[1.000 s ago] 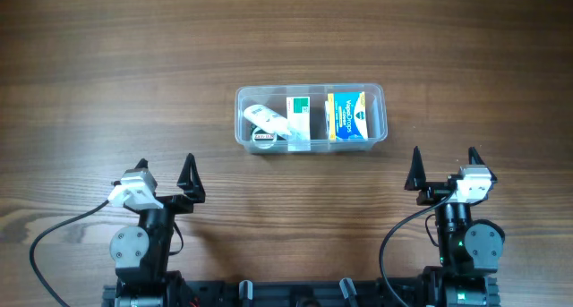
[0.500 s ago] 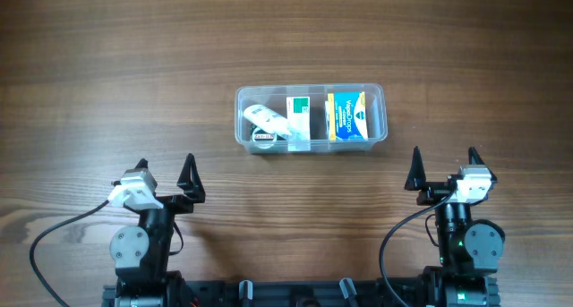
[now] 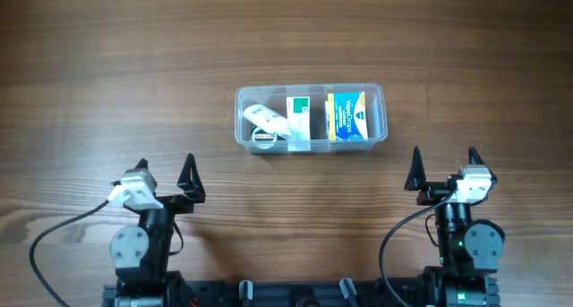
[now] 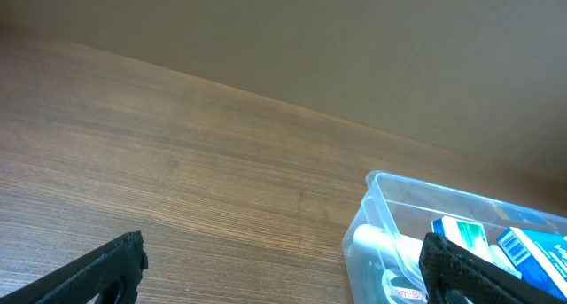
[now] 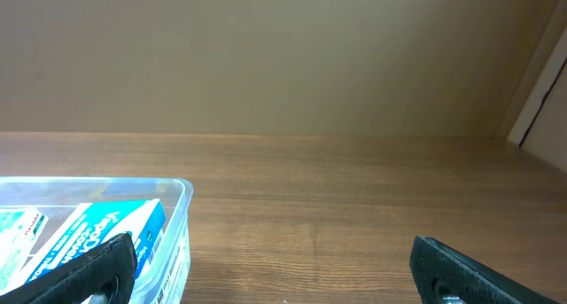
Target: Pack container
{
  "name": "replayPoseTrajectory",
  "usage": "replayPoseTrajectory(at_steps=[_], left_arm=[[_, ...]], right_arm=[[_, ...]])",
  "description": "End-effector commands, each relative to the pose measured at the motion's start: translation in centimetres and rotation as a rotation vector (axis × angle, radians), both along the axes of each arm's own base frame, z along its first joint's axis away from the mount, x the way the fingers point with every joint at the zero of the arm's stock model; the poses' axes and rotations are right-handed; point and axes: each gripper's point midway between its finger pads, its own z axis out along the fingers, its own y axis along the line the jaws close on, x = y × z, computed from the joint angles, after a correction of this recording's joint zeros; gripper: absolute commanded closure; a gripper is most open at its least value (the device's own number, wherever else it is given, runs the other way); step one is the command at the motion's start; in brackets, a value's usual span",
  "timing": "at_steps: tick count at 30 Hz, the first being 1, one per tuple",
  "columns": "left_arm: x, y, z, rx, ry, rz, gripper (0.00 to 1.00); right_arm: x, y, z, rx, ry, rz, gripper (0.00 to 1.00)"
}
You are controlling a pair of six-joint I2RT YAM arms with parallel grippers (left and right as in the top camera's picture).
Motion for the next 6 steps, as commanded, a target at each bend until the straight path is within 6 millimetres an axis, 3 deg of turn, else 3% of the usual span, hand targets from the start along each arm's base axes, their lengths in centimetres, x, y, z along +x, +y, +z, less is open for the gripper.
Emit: replayPoseTrajectory(at_steps=[1,6], left_arm=[[0.01,0.01,-0.15,-0.008,-0.002,-0.001,0.0],[0.01,0.01,-0.15,-0.008,-0.002,-0.001,0.0]], right_arm=[[-0.02,0.44,0.1,0.008,-0.006,0.024,0.0],[-0.02,0.44,0.1,0.008,-0.006,0.024,0.0]])
